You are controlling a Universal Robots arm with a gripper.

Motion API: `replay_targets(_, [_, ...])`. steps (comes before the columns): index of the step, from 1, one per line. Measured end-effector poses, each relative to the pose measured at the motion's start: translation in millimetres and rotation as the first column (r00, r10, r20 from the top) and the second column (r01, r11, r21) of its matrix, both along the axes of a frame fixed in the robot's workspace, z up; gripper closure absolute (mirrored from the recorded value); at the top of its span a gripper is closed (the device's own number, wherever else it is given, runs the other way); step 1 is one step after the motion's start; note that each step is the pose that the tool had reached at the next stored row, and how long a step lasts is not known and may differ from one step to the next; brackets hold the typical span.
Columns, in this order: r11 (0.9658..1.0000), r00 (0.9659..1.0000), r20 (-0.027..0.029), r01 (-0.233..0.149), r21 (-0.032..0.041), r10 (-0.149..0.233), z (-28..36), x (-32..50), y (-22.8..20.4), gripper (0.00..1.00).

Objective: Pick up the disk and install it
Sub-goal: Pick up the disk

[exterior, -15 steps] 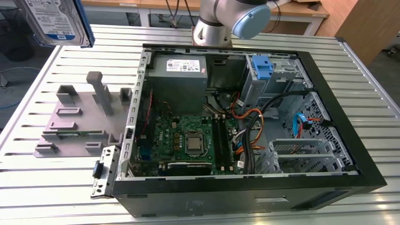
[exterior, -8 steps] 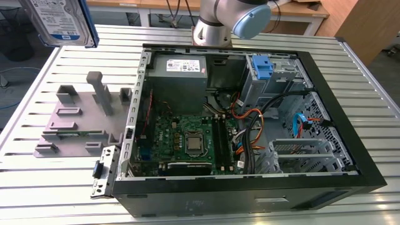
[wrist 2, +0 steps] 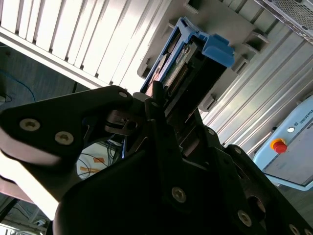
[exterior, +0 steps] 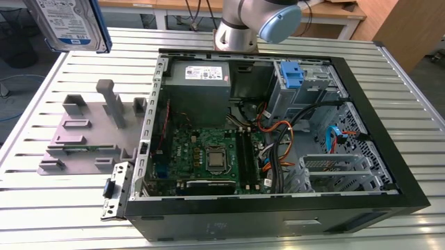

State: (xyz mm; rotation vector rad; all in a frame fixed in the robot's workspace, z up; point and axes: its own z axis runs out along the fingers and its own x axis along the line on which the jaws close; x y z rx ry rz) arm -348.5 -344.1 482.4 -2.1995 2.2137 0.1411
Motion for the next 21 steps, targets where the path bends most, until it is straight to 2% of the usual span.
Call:
replay_targets(10, [1.0000,1.0000,-0.0001,0.000,0.0000,0.000,0.0,2.6,0.0,0.65])
replay_targets(21, [1.0000,1.0000,0.0000,0.000,0.0000,0.000,-0.1,16.7,0.0,0.65])
